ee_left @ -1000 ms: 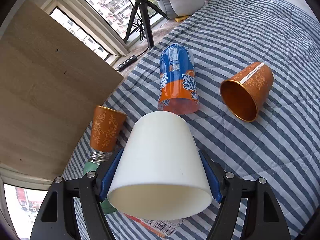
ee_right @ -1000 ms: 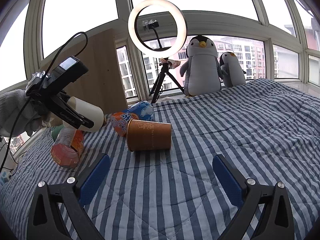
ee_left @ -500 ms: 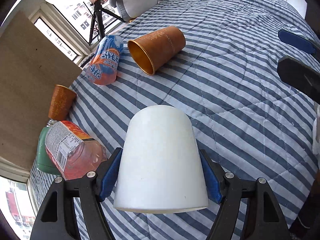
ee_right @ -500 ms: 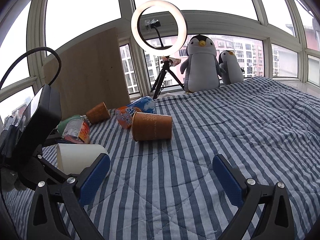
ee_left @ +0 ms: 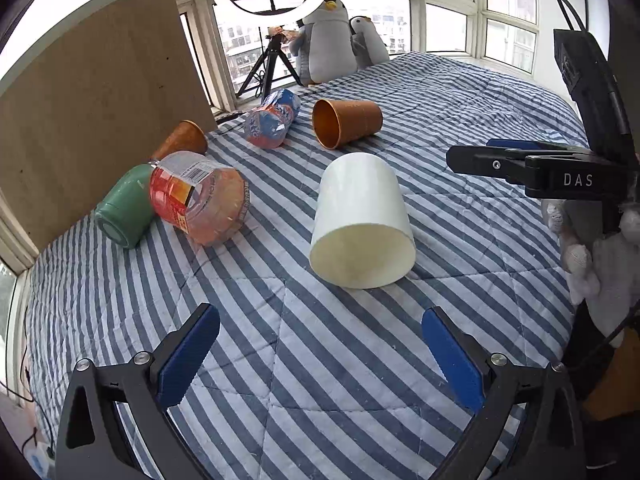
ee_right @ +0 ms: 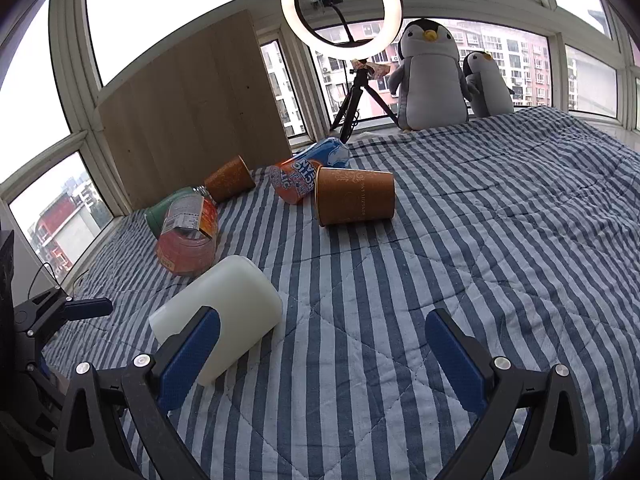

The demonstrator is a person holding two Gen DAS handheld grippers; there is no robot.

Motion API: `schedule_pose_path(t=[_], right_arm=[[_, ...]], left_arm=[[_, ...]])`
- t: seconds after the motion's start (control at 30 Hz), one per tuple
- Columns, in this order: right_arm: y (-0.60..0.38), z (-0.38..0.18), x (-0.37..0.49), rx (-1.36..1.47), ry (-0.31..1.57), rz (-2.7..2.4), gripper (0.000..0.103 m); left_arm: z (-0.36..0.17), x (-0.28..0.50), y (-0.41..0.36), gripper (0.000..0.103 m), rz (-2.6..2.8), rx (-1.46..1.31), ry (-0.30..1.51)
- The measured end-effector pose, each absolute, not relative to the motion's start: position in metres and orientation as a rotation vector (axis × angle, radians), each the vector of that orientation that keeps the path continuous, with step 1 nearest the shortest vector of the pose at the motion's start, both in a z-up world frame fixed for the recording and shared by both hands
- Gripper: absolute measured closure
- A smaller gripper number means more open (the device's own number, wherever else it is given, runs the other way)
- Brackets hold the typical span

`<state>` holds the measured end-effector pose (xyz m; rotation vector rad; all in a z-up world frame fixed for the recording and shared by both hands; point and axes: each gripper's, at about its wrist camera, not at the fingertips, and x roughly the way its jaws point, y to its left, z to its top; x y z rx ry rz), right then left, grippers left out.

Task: Flip cup upside down
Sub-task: 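Grasp the white cup with the right gripper while the left tool withdraws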

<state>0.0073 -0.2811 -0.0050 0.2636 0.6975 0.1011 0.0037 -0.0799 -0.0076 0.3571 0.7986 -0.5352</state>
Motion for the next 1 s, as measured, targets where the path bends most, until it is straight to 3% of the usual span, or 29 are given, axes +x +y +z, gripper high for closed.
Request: schedule_pose_path(t=[0.5, 0.73, 1.0], right_arm=[[-0.227, 0.011, 0.011, 0.169, 0.743, 0.082, 0.002], [-0.24, 0.005, 0.037, 0.365, 0.892, 0.121, 0.002], [-0.245, -0.012, 0.068, 0.567, 1.035, 0.143, 0.002]], left_arm=[[-0.016, -0.02, -0.009, 0.0, -0.355, 0.27, 0.701], [-0.01, -0.019, -0.005, 0.001, -0.253, 0.214, 0.552], [-0.015, -0.015, -0.023, 0.0, -0.228, 0.236, 0.522]])
